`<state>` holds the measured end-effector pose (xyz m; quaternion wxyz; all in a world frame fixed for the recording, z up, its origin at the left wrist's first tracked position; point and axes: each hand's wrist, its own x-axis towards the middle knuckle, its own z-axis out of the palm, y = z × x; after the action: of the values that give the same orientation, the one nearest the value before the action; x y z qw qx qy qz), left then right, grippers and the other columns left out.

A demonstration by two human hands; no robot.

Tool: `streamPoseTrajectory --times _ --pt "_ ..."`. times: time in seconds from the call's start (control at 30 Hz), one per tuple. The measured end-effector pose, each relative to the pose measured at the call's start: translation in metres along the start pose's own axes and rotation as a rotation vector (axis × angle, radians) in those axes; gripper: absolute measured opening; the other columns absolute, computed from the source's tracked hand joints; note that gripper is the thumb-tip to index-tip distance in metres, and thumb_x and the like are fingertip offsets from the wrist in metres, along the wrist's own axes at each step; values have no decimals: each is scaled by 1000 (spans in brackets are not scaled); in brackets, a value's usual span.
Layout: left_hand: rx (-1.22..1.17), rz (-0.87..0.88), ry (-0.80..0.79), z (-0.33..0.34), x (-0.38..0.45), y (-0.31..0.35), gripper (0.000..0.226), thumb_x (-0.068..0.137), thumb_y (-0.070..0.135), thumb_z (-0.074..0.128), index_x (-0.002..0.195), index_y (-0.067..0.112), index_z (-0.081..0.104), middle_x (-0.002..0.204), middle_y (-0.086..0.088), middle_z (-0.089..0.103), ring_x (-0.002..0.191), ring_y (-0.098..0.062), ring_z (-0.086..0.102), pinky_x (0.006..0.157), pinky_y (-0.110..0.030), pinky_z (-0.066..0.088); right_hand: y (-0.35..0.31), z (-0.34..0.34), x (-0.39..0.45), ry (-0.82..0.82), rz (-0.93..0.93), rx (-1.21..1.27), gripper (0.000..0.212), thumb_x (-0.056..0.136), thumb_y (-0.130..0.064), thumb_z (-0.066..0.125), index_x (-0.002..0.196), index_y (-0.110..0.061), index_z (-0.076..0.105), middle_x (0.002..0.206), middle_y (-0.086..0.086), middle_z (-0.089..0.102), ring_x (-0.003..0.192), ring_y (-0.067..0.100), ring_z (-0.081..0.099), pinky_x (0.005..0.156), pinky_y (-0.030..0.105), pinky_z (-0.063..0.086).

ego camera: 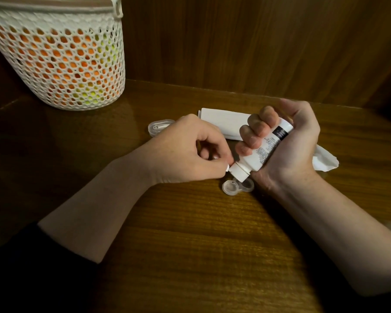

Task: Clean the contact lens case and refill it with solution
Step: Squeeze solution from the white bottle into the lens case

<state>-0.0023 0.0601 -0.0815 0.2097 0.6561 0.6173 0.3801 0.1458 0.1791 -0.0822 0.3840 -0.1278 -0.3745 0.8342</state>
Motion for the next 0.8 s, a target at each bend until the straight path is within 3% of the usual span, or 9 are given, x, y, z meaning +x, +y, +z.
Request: streamPoseTrajectory --times 0.3,0.47,0.6,0.67,0.8 --pt "-66 3 90 2 3 -7 16 95 9 74 101 18 86 83 15 75 70 -3 59 61 -18 44 -3 -5 3 108 48 115 40 99 -41 52 66 -19 53 60 -3 51 49 14 50 53 26 48" --pt "-98 -49 215 2 6 -12 18 103 21 69 112 23 84 91 24 76 88 8 67 73 -8 47 -10 -6 7 245 87 204 38 99 -52 64 82 -19 69 74 0 68 57 18 66 69 36 62" --pt "-223 -154 360 2 9 -14 20 105 32 64 113 33 82 81 22 74 78 2 65 70 -18 51 -13 -9 11 250 67 -19 47 101 -62 62 108 -16 69 95 4 82 82 26 82 77 49 66" --pt "-323 -207 415 3 11 -14 22 106 34 63 112 31 84 75 17 71 77 -3 63 73 -23 53 -13 -11 13 184 63 -230 47 101 -60 61 118 -16 64 102 3 80 96 26 81 72 42 66" --pt "-498 -307 497 3 13 -16 24 105 38 64 111 26 84 81 7 73 79 -7 63 82 -31 54 -10 -13 12 32 86 -456 57 82 -49 87 121 -12 69 91 -1 81 82 15 77 60 26 61"
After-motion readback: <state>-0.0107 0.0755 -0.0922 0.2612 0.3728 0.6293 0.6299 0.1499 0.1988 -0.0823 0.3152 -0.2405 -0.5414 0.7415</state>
